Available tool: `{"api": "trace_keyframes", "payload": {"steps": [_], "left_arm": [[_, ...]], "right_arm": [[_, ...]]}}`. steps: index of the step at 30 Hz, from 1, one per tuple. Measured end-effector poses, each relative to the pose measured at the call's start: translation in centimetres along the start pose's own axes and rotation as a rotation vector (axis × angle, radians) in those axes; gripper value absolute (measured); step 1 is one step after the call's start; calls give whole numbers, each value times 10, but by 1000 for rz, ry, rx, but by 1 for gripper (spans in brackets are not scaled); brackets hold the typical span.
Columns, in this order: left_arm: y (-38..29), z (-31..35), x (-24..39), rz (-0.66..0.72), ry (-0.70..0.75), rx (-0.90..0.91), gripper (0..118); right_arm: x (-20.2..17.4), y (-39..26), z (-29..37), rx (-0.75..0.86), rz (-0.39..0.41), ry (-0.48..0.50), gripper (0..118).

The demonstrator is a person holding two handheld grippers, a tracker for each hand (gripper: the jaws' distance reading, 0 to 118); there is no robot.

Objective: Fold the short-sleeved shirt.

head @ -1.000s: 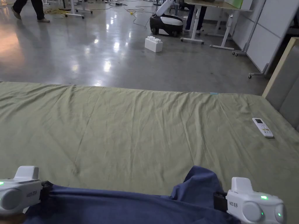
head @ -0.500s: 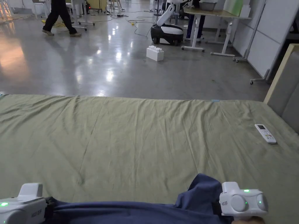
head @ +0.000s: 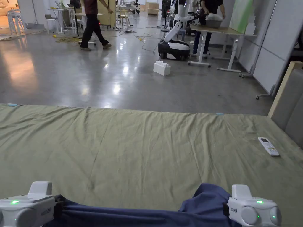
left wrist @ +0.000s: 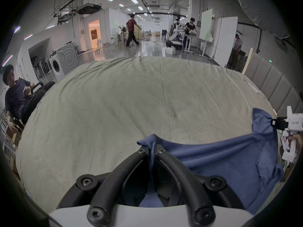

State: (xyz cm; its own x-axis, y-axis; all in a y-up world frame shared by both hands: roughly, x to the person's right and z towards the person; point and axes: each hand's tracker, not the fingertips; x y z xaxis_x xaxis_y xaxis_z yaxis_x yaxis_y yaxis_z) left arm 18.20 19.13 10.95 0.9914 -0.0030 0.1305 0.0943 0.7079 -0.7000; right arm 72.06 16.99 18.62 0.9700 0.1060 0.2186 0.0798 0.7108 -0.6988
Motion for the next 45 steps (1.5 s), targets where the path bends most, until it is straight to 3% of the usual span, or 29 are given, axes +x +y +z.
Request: {"api": "trace_keyframes", "payload": {"steps": [4, 22, 24, 25, 35, 39, 40, 43, 44, 45], "left_arm": [[12, 34, -3, 9, 6, 72, 6], [138, 181, -23, -8, 1, 370, 5], [156, 187, -24, -4, 4, 391, 5], [169, 190, -23, -1, 11, 407, 5], [271, 176, -21, 25, 52, 459, 5], [255, 180, -22, 15, 60, 472, 5], [284, 185, -5, 21, 64, 482, 5], [285, 191, -4, 12, 71, 505, 5], [343, 178, 0, 11, 68, 518, 5], [353, 179, 1, 4, 76, 521, 5]], "right_arm": [[5, 16, 44, 99, 20, -2, 1], [19, 140, 227, 561, -53, -17, 1], [18, 159, 234, 579, -45, -32, 1], [16, 174, 238, 612, 10, -55, 1], [15, 271, 220, 637, -6, -108, 1], [12, 306, 211, 667, 22, -134, 1], [11, 316, 210, 672, 25, -137, 1], [8, 339, 210, 707, 38, -161, 1], [7, 347, 212, 724, 49, -163, 1], [7, 353, 211, 712, 37, -160, 1]]}}
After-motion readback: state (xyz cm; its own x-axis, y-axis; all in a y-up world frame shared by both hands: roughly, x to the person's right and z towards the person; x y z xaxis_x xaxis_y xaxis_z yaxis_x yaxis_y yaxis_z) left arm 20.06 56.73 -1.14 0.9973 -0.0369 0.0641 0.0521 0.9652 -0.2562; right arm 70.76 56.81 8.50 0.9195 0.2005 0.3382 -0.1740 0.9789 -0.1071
